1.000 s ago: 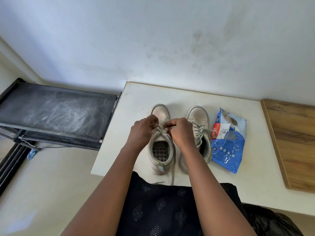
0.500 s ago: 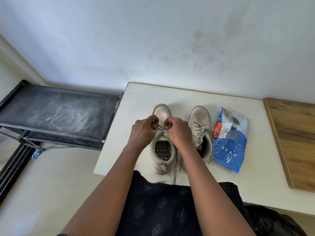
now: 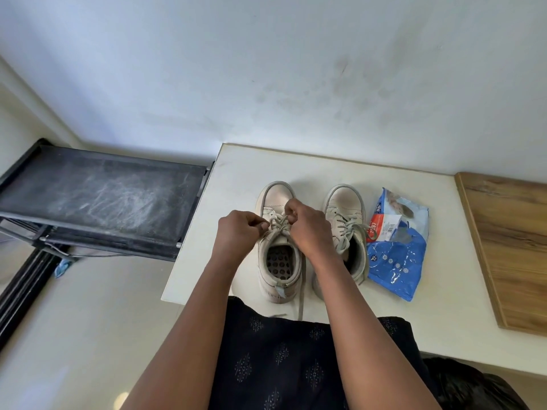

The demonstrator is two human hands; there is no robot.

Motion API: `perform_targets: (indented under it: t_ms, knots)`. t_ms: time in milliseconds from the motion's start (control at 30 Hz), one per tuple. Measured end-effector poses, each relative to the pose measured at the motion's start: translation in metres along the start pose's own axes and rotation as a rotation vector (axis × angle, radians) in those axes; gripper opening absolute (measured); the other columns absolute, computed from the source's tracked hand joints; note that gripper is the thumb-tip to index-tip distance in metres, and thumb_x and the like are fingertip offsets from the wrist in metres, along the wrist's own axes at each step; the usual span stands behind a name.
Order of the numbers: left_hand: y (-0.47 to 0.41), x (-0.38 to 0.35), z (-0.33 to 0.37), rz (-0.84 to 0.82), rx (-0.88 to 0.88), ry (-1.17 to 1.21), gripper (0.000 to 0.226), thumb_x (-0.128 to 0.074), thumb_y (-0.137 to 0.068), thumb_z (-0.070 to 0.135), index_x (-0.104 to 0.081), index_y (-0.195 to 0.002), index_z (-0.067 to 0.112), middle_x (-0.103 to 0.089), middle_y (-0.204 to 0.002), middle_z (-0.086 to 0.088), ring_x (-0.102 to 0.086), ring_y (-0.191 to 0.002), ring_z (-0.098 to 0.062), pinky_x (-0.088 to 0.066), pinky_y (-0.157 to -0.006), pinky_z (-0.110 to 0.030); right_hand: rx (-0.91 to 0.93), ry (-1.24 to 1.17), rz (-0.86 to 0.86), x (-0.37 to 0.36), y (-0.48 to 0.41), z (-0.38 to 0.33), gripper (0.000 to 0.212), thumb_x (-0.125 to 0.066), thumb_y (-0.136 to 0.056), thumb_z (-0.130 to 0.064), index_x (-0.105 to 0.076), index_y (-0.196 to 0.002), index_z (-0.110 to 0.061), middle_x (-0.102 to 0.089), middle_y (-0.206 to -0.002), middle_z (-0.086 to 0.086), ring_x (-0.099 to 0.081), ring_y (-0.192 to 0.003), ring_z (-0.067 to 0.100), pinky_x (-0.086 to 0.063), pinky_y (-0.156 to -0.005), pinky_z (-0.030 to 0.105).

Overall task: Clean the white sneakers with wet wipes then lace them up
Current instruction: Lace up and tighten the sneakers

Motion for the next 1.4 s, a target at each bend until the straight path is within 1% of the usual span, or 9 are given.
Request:
perform_targets:
  t_ms: [167, 433, 633, 800, 967, 1067, 1167, 1233, 1400]
  knots:
    - [-0.003, -0.001, -0.008, -0.04, 0.005, 0.123, 0.01, -0.071, -0.081, 0.007, -0.074, -0.09, 0.008, -0.071, -0.079, -0.006, -0.059, -0.061, -0.004, -0.049, -0.062, -0.009, -0.038, -0.084, -0.059, 0.006, 0.002, 0.006, 0.025, -0.052, -0.086, 0.0, -0.064, -0.1, -0.017, -0.067, -0.099, 0.003, -0.06, -0.095, 0.023, -0.045, -0.076, 0.029]
    - [-0.002, -0.004, -0.005, -0.04, -0.07, 0.054, 0.009, -0.073, -0.079, 0.008, -0.075, -0.087, 0.011, -0.067, -0.072, -0.001, -0.054, -0.05, 0.012, -0.041, -0.055, -0.002, 0.049, 0.042, -0.006, 0.0, 0.003, -0.006, 0.037, -0.042, -0.083, 0.008, -0.055, -0.112, -0.012, -0.064, -0.102, 0.012, -0.058, -0.094, 0.03, -0.04, -0.071, 0.031]
    - [0.001, -0.011, 0.01, -0.046, -0.172, -0.171, 0.013, -0.056, -0.088, 0.008, -0.065, -0.094, 0.014, -0.067, -0.085, -0.004, -0.06, -0.085, -0.026, -0.047, -0.077, -0.031, -0.036, -0.03, 0.044, 0.002, 0.007, -0.004, 0.027, -0.048, -0.084, 0.004, -0.061, -0.101, -0.012, -0.069, -0.097, 0.006, -0.061, -0.094, 0.025, -0.047, -0.075, 0.032]
    - [0.006, -0.009, 0.019, -0.037, -0.211, -0.198, 0.022, -0.039, -0.094, 0.007, -0.055, -0.102, 0.02, -0.067, -0.084, -0.007, -0.059, -0.083, -0.033, -0.048, -0.076, -0.043, -0.093, -0.075, 0.058, 0.005, 0.006, 0.001, 0.017, -0.054, -0.087, -0.003, -0.065, -0.095, -0.013, -0.069, -0.093, 0.008, -0.062, -0.09, 0.027, -0.051, -0.077, 0.037]
    - [0.001, -0.004, -0.006, -0.102, -0.042, 0.184, 0.021, -0.051, -0.092, -0.001, -0.065, -0.09, 0.015, -0.071, -0.083, -0.004, -0.066, -0.079, -0.011, -0.053, -0.089, -0.031, -0.13, -0.202, 0.042, 0.009, 0.01, 0.011, 0.018, -0.056, -0.085, 0.002, -0.067, -0.083, -0.012, -0.069, -0.088, 0.007, -0.063, -0.087, 0.022, -0.05, -0.076, 0.028]
    - [0.001, -0.003, -0.01, -0.119, -0.064, 0.113, 0.019, -0.066, -0.085, 0.004, -0.071, -0.101, 0.012, -0.072, -0.094, -0.005, -0.062, -0.078, -0.004, -0.048, -0.074, -0.007, -0.11, -0.258, 0.024, 0.01, 0.013, 0.011, 0.018, -0.058, -0.084, 0.002, -0.07, -0.084, -0.011, -0.07, -0.089, 0.006, -0.064, -0.086, 0.019, -0.05, -0.079, 0.026]
    - [0.0, -0.002, -0.002, -0.041, -0.118, 0.065, 0.017, -0.074, -0.079, 0.009, -0.074, -0.096, 0.009, -0.068, -0.079, -0.001, -0.056, -0.056, 0.011, -0.039, -0.056, -0.002, -0.087, -0.268, 0.001, 0.008, 0.015, 0.01, 0.016, -0.062, -0.084, -0.002, -0.073, -0.089, -0.013, -0.071, -0.091, 0.004, -0.064, -0.088, 0.016, -0.046, -0.078, 0.019]
    - [-0.001, -0.004, 0.004, 0.001, -0.139, 0.018, 0.01, -0.071, -0.08, 0.005, -0.073, -0.089, 0.008, -0.068, -0.075, -0.002, -0.06, -0.06, 0.009, -0.046, -0.061, -0.009, -0.084, -0.268, 0.006, 0.008, 0.015, 0.009, 0.016, -0.063, -0.084, -0.003, -0.073, -0.089, -0.014, -0.071, -0.092, 0.004, -0.064, -0.089, 0.016, -0.045, -0.077, 0.018]
    - [-0.001, -0.008, 0.011, 0.0, -0.185, -0.21, 0.019, -0.047, -0.088, 0.003, -0.058, -0.088, 0.018, -0.069, -0.078, -0.002, -0.066, -0.083, -0.028, -0.052, -0.077, -0.044, -0.085, -0.212, -0.007, 0.001, 0.012, 0.007, 0.017, -0.066, -0.082, -0.003, -0.073, -0.088, -0.017, -0.071, -0.09, 0.007, -0.065, -0.087, 0.022, -0.052, -0.084, 0.031]
Point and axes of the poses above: each hand's wrist, its own y-axis away from the middle knuckle, its own x-axis out of the back of the hand, z = x × y, the point moved 5 cm from there along -y, towards the middle knuckle
